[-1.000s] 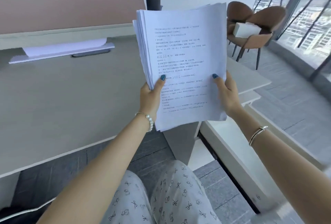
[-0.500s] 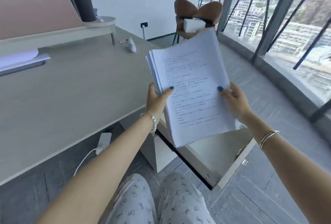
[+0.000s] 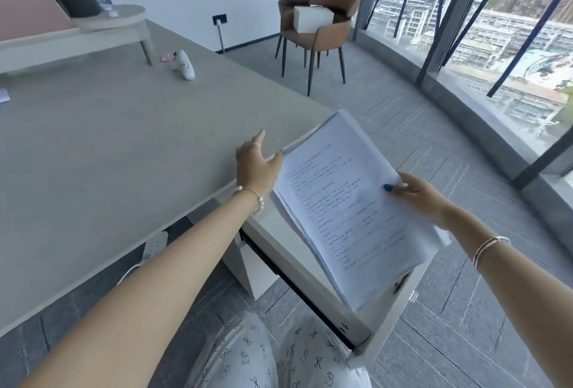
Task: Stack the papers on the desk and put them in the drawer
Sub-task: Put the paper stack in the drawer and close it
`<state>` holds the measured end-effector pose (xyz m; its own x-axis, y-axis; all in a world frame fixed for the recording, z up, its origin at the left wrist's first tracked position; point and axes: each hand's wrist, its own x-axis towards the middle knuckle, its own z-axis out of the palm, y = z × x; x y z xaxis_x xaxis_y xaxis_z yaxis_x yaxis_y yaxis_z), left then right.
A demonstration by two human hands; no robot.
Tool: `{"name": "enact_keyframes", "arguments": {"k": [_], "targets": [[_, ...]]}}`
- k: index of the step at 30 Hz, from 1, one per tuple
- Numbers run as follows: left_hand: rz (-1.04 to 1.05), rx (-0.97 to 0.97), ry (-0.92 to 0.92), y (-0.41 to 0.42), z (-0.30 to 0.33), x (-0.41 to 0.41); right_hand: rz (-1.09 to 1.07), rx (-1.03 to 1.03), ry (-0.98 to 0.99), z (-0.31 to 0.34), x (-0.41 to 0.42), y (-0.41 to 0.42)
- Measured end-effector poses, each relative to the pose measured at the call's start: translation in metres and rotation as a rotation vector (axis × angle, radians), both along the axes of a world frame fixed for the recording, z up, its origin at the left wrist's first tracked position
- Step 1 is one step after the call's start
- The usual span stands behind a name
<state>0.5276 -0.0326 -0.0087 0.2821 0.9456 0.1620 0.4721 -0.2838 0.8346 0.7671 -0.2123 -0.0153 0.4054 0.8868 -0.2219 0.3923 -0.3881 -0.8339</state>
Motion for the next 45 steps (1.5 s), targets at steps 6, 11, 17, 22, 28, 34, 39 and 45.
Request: {"name": "enact_keyframes", "arguments": {"k": [6,11,17,22,28,34,39,45], "targets": [[-0.188,0.098,0.327,0.036,-0.011,0.002,0.122,-0.21,-0.162,-0.024,0.001,0.022],[-0.161,0.164,0.379,0.04,-0.019,0.011,0.262,-0.36,-0.228,-0.054,-0.004,0.053],[-0.206,0.132,0.358,0.045,-0.019,0.007,0.281,-0.542,-0.262,-0.101,-0.007,0.045],[-0.218,0.129,0.352,0.044,-0.018,0.007,0.157,-0.466,-0.376,-0.118,-0.004,0.015],[-0.271,0.112,0.392,0.047,-0.014,0.003,0.066,-0.168,-0.589,-0.101,-0.018,-0.033],[-0.439,0.197,0.557,0.064,-0.014,-0.017,0.045,-0.05,-0.676,-0.107,-0.044,-0.061],[-0.404,0.252,0.6,0.072,-0.017,-0.037,-0.031,0.011,-0.763,-0.11,-0.052,-0.046],[-0.395,0.25,0.651,0.072,-0.017,-0.032,-0.077,0.085,-0.723,-0.114,-0.065,0.002]]}}
